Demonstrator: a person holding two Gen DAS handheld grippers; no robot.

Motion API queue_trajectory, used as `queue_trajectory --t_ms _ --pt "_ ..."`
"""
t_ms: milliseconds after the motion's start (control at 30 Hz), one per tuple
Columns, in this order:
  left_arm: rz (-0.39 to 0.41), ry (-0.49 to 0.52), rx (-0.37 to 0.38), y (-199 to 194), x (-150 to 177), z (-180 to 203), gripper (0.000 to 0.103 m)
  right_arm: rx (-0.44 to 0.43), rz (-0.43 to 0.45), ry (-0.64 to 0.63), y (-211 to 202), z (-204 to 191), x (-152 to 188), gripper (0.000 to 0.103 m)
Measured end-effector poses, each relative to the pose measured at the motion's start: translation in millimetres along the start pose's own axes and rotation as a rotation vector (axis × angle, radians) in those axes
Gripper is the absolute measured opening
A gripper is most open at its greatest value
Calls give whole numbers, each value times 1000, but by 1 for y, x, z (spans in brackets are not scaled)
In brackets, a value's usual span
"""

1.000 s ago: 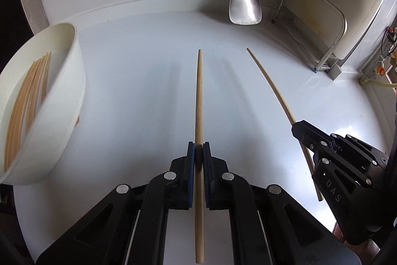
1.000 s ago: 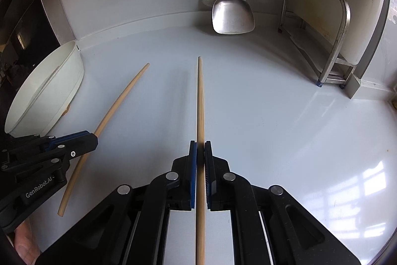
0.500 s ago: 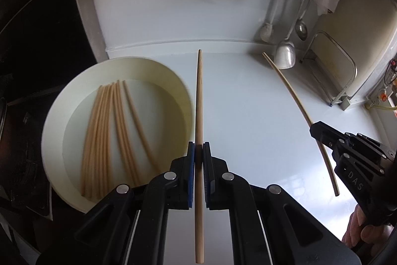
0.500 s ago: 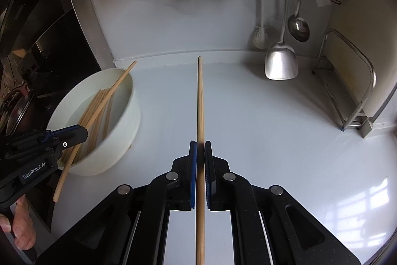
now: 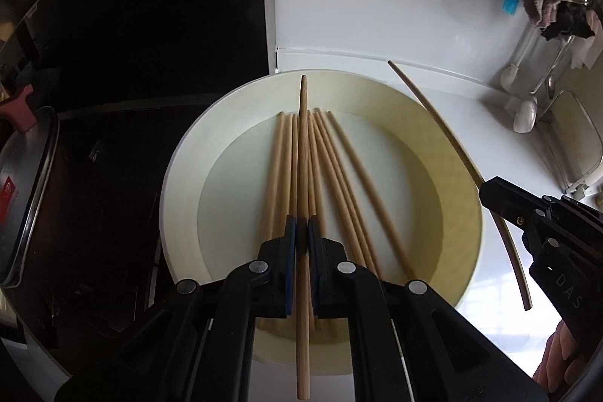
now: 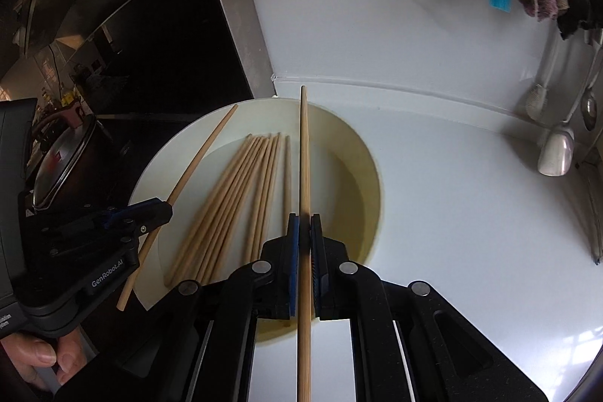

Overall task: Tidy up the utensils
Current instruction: 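Carry the chopstick in the left tool into the basin while the right tool carries its own, then open the left tool to drop its chopstick while the right tool releases its own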

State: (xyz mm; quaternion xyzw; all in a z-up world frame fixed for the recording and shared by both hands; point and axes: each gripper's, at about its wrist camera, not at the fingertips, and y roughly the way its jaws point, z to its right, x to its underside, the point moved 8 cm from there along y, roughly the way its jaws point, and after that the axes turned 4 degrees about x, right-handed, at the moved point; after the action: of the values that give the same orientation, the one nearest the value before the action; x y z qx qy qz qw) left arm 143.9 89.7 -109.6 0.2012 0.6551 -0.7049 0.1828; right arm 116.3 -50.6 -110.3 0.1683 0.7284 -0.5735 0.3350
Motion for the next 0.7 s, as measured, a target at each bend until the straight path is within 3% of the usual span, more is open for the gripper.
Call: queue_trajectory --t_ms 433,700 --pt "-96 4 28 53 -3 -10 7 16 -169 20 72 -15 3 6" --pt "-131 -14 39 60 1 -16 8 17 -199 28 86 -15 6 6"
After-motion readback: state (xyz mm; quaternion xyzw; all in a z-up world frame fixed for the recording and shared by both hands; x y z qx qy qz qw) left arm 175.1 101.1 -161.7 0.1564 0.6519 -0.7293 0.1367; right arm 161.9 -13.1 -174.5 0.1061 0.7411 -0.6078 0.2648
